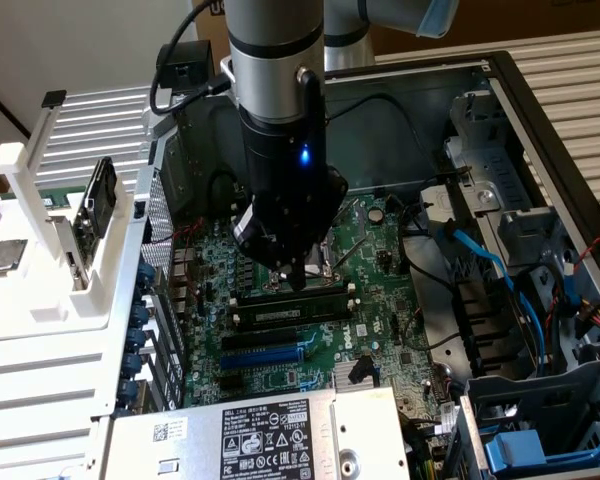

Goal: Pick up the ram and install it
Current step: 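Press down the ram until it locks into place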

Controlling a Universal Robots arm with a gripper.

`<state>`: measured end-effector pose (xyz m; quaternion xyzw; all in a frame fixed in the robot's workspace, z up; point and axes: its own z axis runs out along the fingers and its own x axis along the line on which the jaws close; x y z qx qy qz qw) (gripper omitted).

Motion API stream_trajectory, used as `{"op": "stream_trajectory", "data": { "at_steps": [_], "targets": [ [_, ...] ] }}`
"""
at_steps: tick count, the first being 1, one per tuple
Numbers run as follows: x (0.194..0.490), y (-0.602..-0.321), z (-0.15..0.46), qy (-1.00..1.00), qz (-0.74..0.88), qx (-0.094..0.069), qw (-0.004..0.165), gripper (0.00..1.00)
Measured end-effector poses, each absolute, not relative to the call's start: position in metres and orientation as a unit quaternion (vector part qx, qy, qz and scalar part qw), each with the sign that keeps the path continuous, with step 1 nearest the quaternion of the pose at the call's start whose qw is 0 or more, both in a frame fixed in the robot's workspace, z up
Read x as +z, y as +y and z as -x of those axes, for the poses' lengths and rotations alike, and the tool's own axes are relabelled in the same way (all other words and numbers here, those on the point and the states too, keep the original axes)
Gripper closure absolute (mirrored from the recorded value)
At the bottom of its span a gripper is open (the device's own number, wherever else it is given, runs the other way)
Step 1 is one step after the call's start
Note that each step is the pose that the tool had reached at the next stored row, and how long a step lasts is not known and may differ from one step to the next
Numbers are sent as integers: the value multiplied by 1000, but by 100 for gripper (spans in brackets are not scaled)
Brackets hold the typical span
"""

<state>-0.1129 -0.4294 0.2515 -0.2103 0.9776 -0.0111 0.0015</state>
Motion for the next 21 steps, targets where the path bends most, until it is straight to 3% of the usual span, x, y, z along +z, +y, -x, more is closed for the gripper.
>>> {"op": "stream_trajectory", "data": {
  "at_steps": [21],
  "targets": [
    [252,-429,113,1000,-1,-11,-1,90]
  ]
}}
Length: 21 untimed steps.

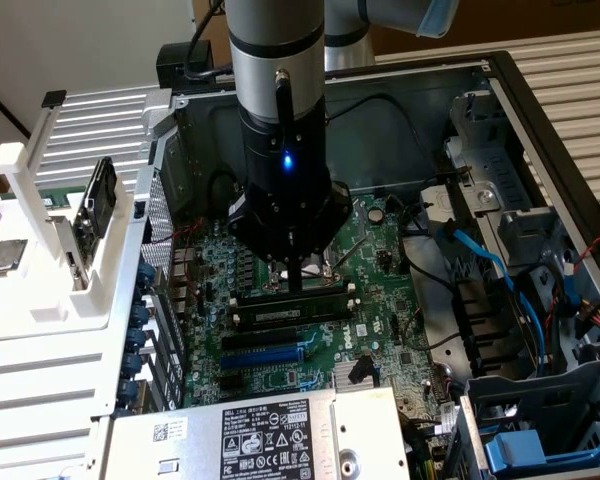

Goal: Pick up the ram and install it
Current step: 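Press down the ram until it locks into place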

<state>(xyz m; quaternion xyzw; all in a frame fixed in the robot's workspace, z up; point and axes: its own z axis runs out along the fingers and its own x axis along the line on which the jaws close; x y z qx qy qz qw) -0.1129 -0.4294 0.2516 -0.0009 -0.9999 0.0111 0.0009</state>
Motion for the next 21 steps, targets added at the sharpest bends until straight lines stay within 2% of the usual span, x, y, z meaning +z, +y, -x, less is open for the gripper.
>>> {"op": "stream_trajectory", "data": {
  "at_steps": [21],
  "targets": [
    [252,-429,113,-998,54,12,-2,90]
  ]
}}
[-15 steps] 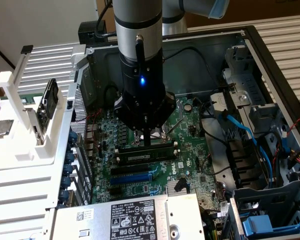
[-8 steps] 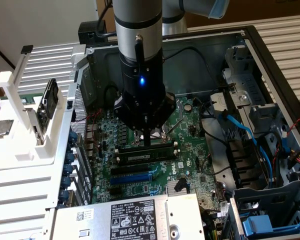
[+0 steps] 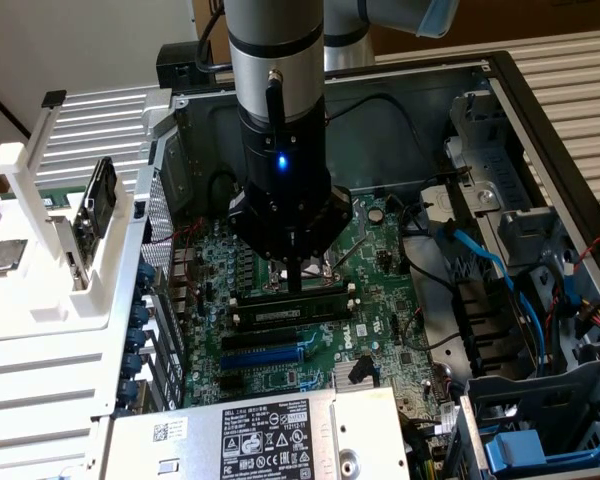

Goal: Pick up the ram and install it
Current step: 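Press down the ram until it locks into place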

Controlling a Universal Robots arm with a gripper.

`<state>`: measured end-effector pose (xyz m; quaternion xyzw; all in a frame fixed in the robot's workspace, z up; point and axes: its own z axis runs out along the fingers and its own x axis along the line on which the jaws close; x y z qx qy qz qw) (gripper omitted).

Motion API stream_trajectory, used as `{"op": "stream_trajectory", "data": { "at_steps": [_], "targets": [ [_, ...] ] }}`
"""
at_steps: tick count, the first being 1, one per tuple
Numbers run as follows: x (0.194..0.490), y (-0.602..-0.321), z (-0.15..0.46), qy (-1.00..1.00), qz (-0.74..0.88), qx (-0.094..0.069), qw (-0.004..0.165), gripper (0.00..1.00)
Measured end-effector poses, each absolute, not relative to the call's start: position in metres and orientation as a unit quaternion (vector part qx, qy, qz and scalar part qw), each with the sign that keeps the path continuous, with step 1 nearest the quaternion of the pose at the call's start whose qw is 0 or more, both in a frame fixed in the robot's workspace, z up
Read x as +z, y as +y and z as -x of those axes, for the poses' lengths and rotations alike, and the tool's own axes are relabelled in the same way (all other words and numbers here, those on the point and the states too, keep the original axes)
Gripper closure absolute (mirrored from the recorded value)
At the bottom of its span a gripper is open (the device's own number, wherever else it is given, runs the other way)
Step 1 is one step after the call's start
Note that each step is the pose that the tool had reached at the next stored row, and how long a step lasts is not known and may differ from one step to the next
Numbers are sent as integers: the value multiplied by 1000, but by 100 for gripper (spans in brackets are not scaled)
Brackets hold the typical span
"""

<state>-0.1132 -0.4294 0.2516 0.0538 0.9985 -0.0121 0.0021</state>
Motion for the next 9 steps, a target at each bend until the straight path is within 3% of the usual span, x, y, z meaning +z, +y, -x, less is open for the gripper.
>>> {"op": "stream_trajectory", "data": {
  "at_steps": [9],
  "targets": [
    [252,-429,113,998,-54,-12,2,90]
  ]
}}
